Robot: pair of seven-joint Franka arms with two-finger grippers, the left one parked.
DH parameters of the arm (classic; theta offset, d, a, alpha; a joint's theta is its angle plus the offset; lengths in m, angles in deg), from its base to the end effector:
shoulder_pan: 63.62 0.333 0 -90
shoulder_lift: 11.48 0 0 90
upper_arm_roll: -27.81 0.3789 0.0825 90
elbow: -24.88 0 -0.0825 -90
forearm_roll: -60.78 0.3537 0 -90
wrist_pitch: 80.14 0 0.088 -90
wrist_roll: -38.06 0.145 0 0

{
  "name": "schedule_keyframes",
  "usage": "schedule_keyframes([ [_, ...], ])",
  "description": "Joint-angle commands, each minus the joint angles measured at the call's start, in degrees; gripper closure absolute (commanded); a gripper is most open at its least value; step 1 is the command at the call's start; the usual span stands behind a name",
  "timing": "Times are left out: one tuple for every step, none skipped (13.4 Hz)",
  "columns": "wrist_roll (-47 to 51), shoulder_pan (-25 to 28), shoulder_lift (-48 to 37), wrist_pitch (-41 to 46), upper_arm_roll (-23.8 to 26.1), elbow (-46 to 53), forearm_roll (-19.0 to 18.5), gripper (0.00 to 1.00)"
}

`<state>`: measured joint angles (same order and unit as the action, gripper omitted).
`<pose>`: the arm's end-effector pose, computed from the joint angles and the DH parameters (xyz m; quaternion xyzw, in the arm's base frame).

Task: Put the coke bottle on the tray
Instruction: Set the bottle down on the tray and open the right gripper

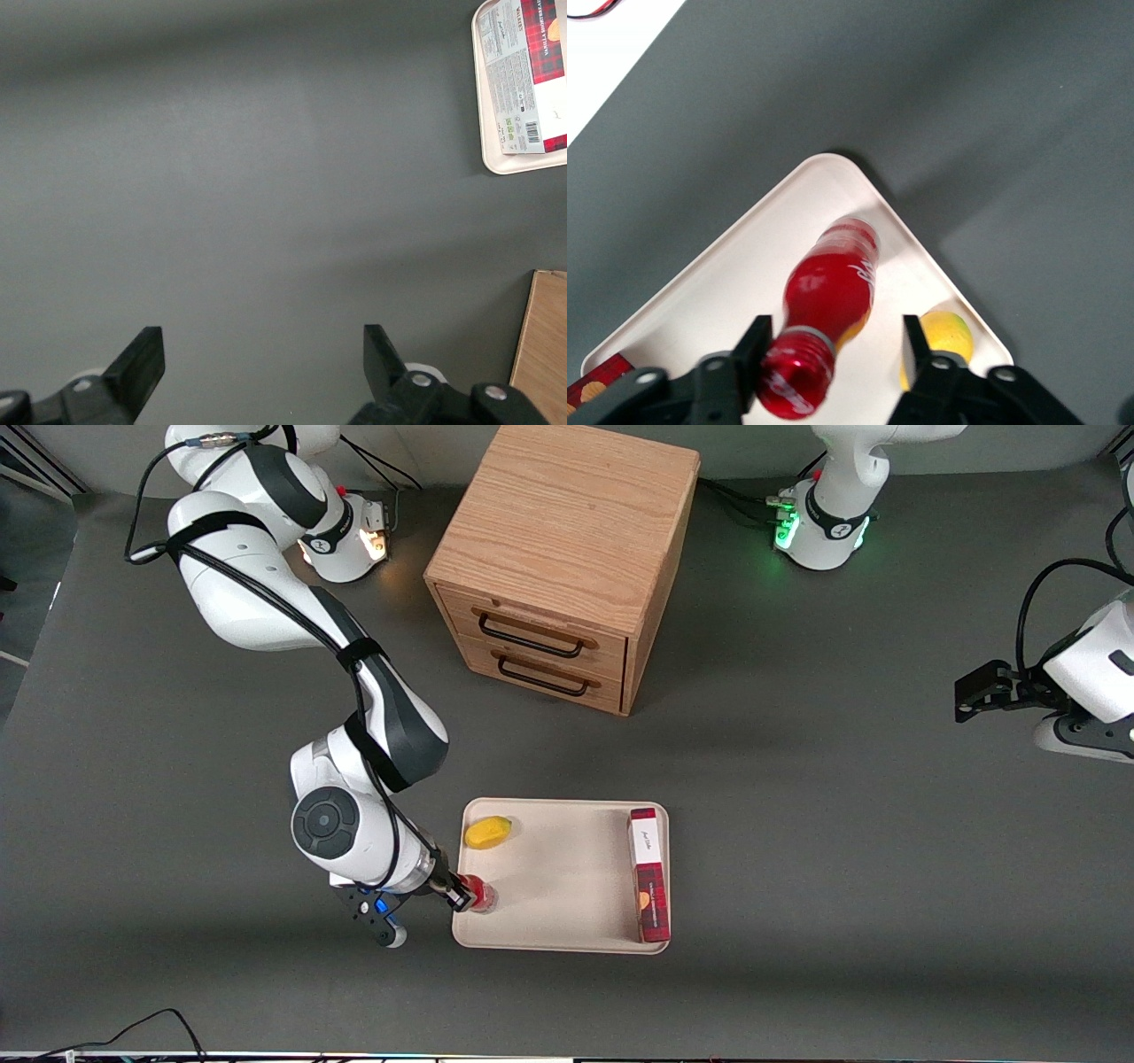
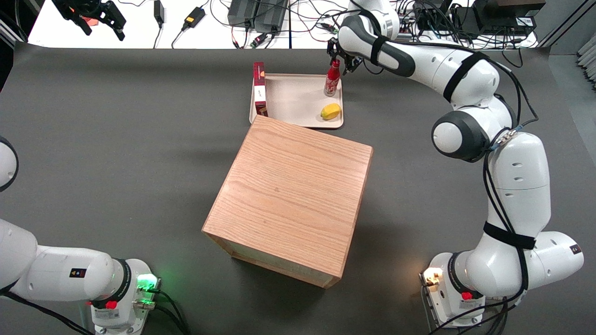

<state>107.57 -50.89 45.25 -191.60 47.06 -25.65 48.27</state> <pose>0.7634 0.3101 0.3258 -0.9292 0.3639 -0.0111 0.0639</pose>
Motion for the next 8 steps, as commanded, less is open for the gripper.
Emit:
schedule_keyframes([
  [-1.98, -0.51, -2.66, 6.48, 1.22, 1.92, -2.34, 0.0],
  [-6.71, -1.29, -6.6, 12.44, 2.18, 1.84, -2.34, 0.0],
  [-12.41, -2.87, -10.9, 18.24, 3.41, 1.75, -2.25, 0.0],
  [-17.34, -4.54, -15.21, 22.82, 5.16, 1.75, -2.16, 0.0],
  [-20.78, -5.86, -19.17, 26.78, 6.22, 1.49, -2.08, 0.0],
  [-22.99, -6.92, -23.91, 31.26, 6.23, -0.17, -1.99, 0.0],
  [-26.15, -9.19, -28.91, 33.22, 6.06, -3.23, -1.55, 0.0],
  [-30.88, -11.47, -33.66, 34.8, 5.71, -6.57, -0.16, 0.0],
])
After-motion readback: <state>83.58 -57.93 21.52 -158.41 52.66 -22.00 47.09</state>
